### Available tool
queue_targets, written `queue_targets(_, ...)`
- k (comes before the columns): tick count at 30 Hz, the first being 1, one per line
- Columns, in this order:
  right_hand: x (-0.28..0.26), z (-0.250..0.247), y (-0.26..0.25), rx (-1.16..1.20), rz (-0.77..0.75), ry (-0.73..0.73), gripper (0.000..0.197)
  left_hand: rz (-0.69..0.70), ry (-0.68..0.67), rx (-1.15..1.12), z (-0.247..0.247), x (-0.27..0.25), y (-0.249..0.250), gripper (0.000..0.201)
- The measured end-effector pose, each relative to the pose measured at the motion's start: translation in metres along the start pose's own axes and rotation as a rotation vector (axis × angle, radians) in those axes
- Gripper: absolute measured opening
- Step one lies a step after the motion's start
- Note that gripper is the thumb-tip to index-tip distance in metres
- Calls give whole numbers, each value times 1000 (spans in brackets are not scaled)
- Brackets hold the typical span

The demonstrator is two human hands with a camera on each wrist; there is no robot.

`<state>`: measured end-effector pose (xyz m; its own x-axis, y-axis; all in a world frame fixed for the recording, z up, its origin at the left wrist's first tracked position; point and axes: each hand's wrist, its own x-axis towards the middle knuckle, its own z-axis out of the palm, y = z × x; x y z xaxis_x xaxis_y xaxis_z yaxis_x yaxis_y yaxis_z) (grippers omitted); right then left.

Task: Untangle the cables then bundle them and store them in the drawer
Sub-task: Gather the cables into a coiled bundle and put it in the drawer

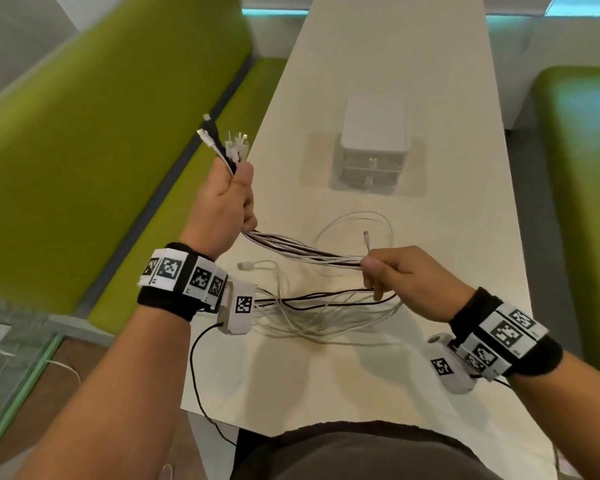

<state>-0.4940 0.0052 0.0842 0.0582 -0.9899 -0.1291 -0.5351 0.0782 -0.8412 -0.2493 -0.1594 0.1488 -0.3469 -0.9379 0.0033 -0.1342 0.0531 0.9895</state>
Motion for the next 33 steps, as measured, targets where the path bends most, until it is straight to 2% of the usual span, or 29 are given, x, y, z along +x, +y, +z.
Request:
queue_targets(1, 0, -1, 0, 30, 12, 5, 44, 37, -3, 107, -2, 1, -1, 19)
queue_targets(4, 3, -4, 0, 63, 83, 24, 39, 161, -24, 622, 0, -1, -4, 24)
queue_targets(7, 8, -9, -5, -34, 79, 48, 37, 323, -131, 927, 14, -17, -9, 23)
queue_targets(9, 10, -12, -10, -132, 51, 82, 37, 400, -181, 1039, 22, -27, -16, 28)
queue_targets(13, 11, -9, -27, -285, -61, 68, 33, 322, -323, 812, 50, -47, -12, 62)
queue_targets(14, 12, -9, -34, -265, -92, 71, 31, 307, -378, 760, 59, -52, -12, 61)
queue_targets(17, 15, -12, -48, -143, -169, 105, 26, 161, -505, 481, 72, -52, -14, 26)
queue_targets(18, 16, -13, -48, -75, -175, 105, 24, 107, -527, 368, 71, -50, -15, 22)
queue_targets(20, 13, -13, -42, 198, -110, 88, 14, 59, -500, 165, 63, -45, -12, 22)
queue_targets(21, 12, -12, -36, 302, -58, 92, 23, 57, -463, 98, 58, -42, -8, 21)
queue_targets(23, 10, -4, -22, 291, 47, 73, 37, 88, -422, 94, 48, -34, -2, 17)
queue_targets(26, 10, 10, -11, 192, 165, -2, 40, 113, -402, 187, 37, -29, 0, 21)
queue_targets(30, 11, 17, -7, 347, 218, 41, 37, 137, -337, 240, 25, -26, -2, 21)
queue_targets(33, 13, 11, -8, 165, 243, 45, 39, 143, -291, 270, 15, -25, -1, 23)
